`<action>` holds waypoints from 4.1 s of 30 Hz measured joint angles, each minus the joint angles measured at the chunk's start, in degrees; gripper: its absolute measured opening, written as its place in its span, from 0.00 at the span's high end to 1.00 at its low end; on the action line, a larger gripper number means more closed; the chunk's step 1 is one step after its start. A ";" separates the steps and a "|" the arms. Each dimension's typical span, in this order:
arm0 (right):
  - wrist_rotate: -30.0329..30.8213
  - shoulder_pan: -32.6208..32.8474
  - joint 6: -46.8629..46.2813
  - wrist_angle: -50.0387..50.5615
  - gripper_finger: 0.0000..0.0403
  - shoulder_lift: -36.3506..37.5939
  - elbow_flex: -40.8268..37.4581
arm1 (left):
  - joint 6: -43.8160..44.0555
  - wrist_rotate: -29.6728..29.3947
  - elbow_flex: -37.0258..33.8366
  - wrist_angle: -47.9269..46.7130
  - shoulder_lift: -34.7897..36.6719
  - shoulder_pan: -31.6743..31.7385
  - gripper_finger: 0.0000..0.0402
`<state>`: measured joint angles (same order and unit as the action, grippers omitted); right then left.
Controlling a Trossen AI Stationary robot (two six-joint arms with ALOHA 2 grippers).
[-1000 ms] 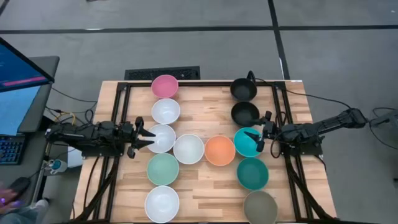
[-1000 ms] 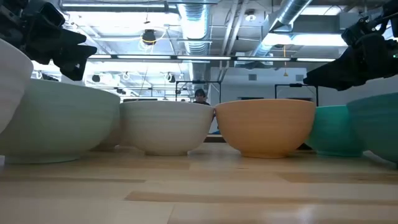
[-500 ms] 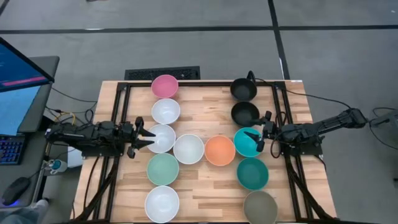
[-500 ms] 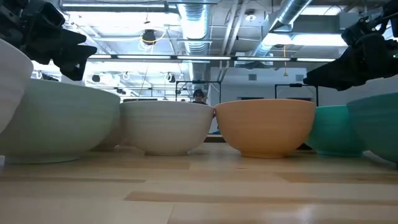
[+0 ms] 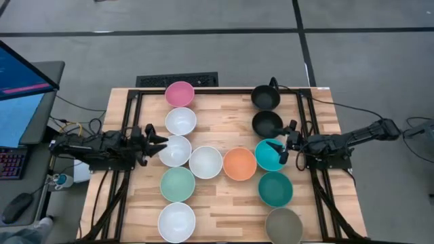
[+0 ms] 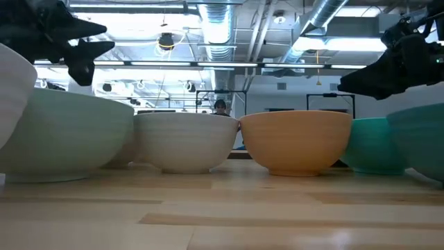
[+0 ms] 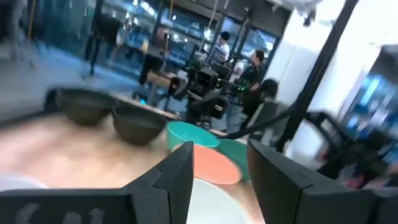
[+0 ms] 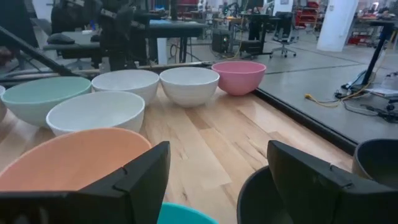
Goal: Nest bowls inside each other
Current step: Stack the orange bowl on the white bowl
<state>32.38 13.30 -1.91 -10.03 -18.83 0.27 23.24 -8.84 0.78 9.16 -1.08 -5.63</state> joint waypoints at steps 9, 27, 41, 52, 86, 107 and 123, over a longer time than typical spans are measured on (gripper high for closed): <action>0.95 -1.84 -9.32 -13.32 0.28 0.18 2.71 | 8.40 -19.70 0.10 12.67 -0.03 0.34 0.65; -5.57 -11.52 -33.06 43.84 0.28 -25.80 53.20 | -6.83 -6.67 58.98 -49.74 -42.61 5.14 0.65; -5.40 -11.79 -28.27 33.91 0.28 -33.48 57.82 | -6.13 2.78 67.04 -41.95 -64.49 5.14 0.65; -17.40 -13.32 -25.01 26.00 0.28 -41.57 57.84 | -6.36 11.03 67.39 -42.66 -70.25 6.20 0.65; -35.41 -15.33 -20.04 56.53 0.28 -71.95 62.97 | -18.10 7.11 74.62 -62.88 -70.19 6.54 0.72; -33.61 -15.42 -20.55 51.37 0.45 -80.87 62.93 | -21.12 4.92 74.60 -62.61 -70.19 6.60 0.72; -36.70 -20.12 -17.89 58.08 0.97 -80.19 75.61 | -21.37 0.88 70.95 -60.84 -69.68 6.60 0.72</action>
<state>-4.32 -6.82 -19.81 48.05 -99.02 75.88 1.86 -7.96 71.72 -51.68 -70.76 0.97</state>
